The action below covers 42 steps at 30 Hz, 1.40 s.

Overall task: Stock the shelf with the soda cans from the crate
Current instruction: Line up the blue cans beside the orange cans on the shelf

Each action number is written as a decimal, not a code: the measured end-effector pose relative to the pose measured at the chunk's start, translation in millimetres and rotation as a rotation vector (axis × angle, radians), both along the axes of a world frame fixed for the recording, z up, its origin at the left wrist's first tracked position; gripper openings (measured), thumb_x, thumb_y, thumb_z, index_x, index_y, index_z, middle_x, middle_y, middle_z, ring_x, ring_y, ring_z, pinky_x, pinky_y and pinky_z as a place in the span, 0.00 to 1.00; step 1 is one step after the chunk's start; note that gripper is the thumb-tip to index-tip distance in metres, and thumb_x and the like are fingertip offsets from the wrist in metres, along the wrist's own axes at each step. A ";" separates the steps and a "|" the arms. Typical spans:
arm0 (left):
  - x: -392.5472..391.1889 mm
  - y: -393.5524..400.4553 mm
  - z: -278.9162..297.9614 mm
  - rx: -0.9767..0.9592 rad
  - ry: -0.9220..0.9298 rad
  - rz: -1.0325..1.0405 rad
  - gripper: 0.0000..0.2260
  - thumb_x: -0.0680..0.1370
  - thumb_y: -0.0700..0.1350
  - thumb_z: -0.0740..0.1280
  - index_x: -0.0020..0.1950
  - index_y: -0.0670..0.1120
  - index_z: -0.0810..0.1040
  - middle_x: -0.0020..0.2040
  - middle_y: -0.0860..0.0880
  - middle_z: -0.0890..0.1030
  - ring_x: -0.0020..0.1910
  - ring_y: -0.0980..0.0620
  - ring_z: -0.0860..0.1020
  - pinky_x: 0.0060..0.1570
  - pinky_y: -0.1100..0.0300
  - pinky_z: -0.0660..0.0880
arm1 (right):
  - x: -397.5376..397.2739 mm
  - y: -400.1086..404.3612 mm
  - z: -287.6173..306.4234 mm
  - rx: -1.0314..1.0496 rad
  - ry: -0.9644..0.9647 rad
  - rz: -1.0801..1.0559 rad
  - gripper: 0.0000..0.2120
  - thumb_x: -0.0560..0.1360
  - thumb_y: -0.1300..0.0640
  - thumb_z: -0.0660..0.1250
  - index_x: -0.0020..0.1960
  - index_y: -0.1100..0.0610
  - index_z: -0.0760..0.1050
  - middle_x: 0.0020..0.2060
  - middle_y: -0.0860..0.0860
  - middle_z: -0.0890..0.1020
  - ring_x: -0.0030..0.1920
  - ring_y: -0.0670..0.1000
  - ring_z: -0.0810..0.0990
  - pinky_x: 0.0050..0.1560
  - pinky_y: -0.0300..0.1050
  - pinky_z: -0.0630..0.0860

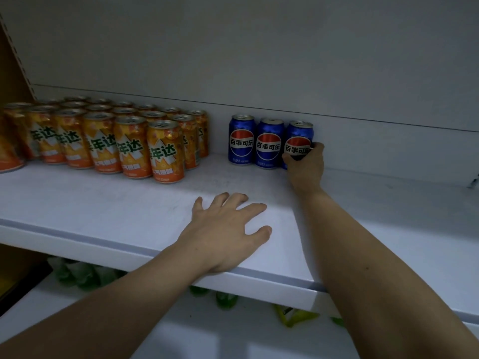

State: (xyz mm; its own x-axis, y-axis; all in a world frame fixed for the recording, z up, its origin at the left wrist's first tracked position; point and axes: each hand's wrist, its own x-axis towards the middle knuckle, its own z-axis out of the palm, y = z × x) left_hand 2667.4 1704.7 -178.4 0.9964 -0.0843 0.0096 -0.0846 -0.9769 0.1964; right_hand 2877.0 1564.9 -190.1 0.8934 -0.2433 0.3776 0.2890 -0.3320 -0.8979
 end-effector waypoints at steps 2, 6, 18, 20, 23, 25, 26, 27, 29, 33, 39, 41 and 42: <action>-0.2 0.3 0.6 0.002 0.001 -0.012 0.24 0.80 0.66 0.47 0.77 0.66 0.54 0.78 0.57 0.53 0.77 0.53 0.49 0.74 0.38 0.44 | -4.1 -0.5 1.9 -0.035 0.022 -0.040 0.29 0.72 0.59 0.75 0.66 0.64 0.65 0.63 0.60 0.72 0.61 0.58 0.75 0.56 0.46 0.73; -1.8 0.4 1.4 -0.015 -0.011 -0.019 0.24 0.80 0.65 0.48 0.77 0.65 0.56 0.79 0.55 0.55 0.77 0.52 0.51 0.74 0.38 0.45 | -24.6 -4.5 9.8 -0.140 0.130 -0.106 0.30 0.74 0.57 0.73 0.69 0.65 0.64 0.67 0.62 0.69 0.66 0.63 0.70 0.62 0.52 0.70; -61.5 -7.2 4.4 -0.093 -0.225 0.155 0.18 0.81 0.50 0.56 0.69 0.54 0.75 0.66 0.48 0.74 0.63 0.45 0.71 0.62 0.48 0.69 | -214.4 -14.6 58.9 -0.541 0.363 0.289 0.14 0.81 0.52 0.64 0.60 0.61 0.74 0.51 0.56 0.79 0.53 0.56 0.78 0.57 0.53 0.76; -88.6 1.2 8.9 -0.170 -0.242 0.194 0.16 0.80 0.50 0.58 0.65 0.54 0.77 0.63 0.48 0.76 0.62 0.45 0.72 0.60 0.48 0.71 | -247.4 -8.2 70.4 -0.602 0.386 0.382 0.14 0.81 0.52 0.64 0.58 0.62 0.76 0.49 0.57 0.80 0.48 0.55 0.78 0.51 0.51 0.76; -129.2 19.4 13.3 -0.391 -0.255 0.316 0.13 0.80 0.50 0.60 0.60 0.54 0.80 0.59 0.49 0.79 0.58 0.46 0.76 0.57 0.48 0.76 | -295.6 5.3 77.6 -0.693 0.401 0.486 0.13 0.81 0.51 0.63 0.56 0.61 0.76 0.47 0.58 0.81 0.44 0.56 0.79 0.44 0.49 0.77; -155.2 31.5 12.0 -0.534 -0.216 0.379 0.10 0.80 0.50 0.60 0.57 0.53 0.80 0.56 0.50 0.80 0.55 0.47 0.77 0.55 0.50 0.77 | -322.5 15.0 73.4 -0.717 0.389 0.526 0.14 0.80 0.50 0.64 0.55 0.60 0.78 0.47 0.57 0.82 0.44 0.56 0.80 0.42 0.49 0.76; -167.7 37.4 9.7 -0.592 -0.184 0.403 0.10 0.80 0.50 0.60 0.55 0.52 0.79 0.54 0.50 0.80 0.54 0.47 0.78 0.55 0.52 0.77 | -334.7 20.2 69.1 -0.720 0.380 0.541 0.13 0.80 0.50 0.64 0.54 0.60 0.78 0.46 0.56 0.81 0.44 0.55 0.79 0.41 0.47 0.75; -180.1 43.6 6.5 -0.643 -0.154 0.420 0.09 0.81 0.50 0.60 0.53 0.50 0.79 0.52 0.50 0.80 0.53 0.46 0.78 0.55 0.52 0.76 | -346.7 26.2 64.2 -0.726 0.372 0.556 0.13 0.79 0.49 0.65 0.53 0.59 0.78 0.45 0.55 0.81 0.43 0.54 0.79 0.41 0.46 0.74; -204.0 55.5 -4.5 -0.733 -0.091 0.440 0.09 0.82 0.49 0.59 0.51 0.49 0.78 0.50 0.49 0.79 0.53 0.45 0.78 0.57 0.52 0.74 | -368.0 38.2 50.6 -0.728 0.369 0.587 0.12 0.80 0.50 0.65 0.50 0.59 0.79 0.41 0.53 0.80 0.42 0.53 0.78 0.41 0.45 0.73; -247.3 75.8 -42.6 -0.798 -0.020 0.478 0.11 0.82 0.49 0.58 0.57 0.48 0.78 0.52 0.48 0.79 0.51 0.48 0.76 0.56 0.53 0.73 | -405.6 63.5 11.1 -0.715 0.396 0.652 0.12 0.80 0.50 0.64 0.42 0.55 0.77 0.36 0.51 0.78 0.36 0.50 0.76 0.38 0.44 0.71; -295.2 109.6 -123.3 -0.823 0.110 0.663 0.09 0.81 0.49 0.59 0.50 0.46 0.76 0.48 0.45 0.78 0.48 0.46 0.75 0.51 0.54 0.71 | -443.6 107.1 -83.8 -0.699 0.607 0.775 0.13 0.80 0.52 0.64 0.45 0.61 0.77 0.36 0.55 0.79 0.37 0.53 0.76 0.39 0.47 0.72; -307.7 121.6 -152.1 -0.838 0.158 0.734 0.10 0.81 0.48 0.60 0.52 0.45 0.79 0.52 0.45 0.80 0.53 0.45 0.77 0.57 0.52 0.73 | -453.0 118.9 -119.4 -0.693 0.703 0.801 0.12 0.80 0.52 0.65 0.42 0.58 0.75 0.32 0.52 0.76 0.33 0.51 0.73 0.36 0.44 0.70; -313.6 127.8 -166.8 -0.834 0.182 0.771 0.10 0.81 0.48 0.61 0.53 0.44 0.79 0.54 0.45 0.80 0.54 0.46 0.77 0.59 0.53 0.73 | -457.5 124.0 -138.1 -0.683 0.756 0.818 0.12 0.79 0.53 0.66 0.39 0.57 0.74 0.30 0.51 0.75 0.31 0.50 0.72 0.34 0.44 0.69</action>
